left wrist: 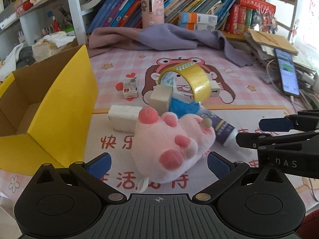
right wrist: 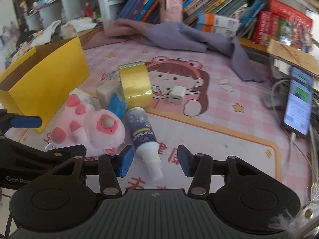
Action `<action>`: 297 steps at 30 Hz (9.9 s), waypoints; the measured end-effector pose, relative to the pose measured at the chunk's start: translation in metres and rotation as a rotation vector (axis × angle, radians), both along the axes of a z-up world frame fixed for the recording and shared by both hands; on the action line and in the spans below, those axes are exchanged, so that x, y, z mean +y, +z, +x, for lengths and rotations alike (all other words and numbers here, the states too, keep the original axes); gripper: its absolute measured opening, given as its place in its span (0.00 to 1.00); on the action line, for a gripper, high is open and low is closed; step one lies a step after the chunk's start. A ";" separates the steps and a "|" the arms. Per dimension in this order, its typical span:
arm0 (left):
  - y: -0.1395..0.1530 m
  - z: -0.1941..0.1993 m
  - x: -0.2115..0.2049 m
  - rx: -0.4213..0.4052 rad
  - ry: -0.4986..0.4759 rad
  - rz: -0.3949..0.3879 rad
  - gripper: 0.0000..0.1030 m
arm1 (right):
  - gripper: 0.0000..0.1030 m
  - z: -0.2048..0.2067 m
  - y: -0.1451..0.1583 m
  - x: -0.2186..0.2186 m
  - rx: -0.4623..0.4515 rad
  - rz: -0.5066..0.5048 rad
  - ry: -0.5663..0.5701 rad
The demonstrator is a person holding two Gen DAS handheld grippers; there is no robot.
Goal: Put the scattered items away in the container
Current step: 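Grasp the pink plush pig with the left gripper while the right grasps the lotion bottle, then lift the plush pig and lotion bottle and carry both toward the yellow box, then lower the pig with the left gripper while the right lowers the bottle into the box, then open both grippers and withdraw them from the yellow box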
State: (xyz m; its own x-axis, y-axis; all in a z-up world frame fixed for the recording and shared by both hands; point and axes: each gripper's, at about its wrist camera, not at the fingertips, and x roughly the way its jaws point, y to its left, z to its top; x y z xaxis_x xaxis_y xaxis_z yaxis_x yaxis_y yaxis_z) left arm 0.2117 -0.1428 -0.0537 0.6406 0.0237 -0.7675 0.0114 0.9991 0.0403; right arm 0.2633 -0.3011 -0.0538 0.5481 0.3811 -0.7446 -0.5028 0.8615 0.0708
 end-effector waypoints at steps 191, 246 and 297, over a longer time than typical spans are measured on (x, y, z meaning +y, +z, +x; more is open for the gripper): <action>0.071 0.042 0.288 -0.138 -0.030 0.043 0.69 | 0.30 0.027 0.072 0.321 -0.160 -0.068 0.259; 0.106 0.007 0.294 -0.295 0.036 0.134 0.99 | 0.74 -0.019 0.106 0.310 -0.346 -0.107 0.133; 0.079 -0.210 0.231 -0.275 0.109 0.049 1.00 | 0.84 -0.237 0.068 0.199 -0.353 -0.013 -0.187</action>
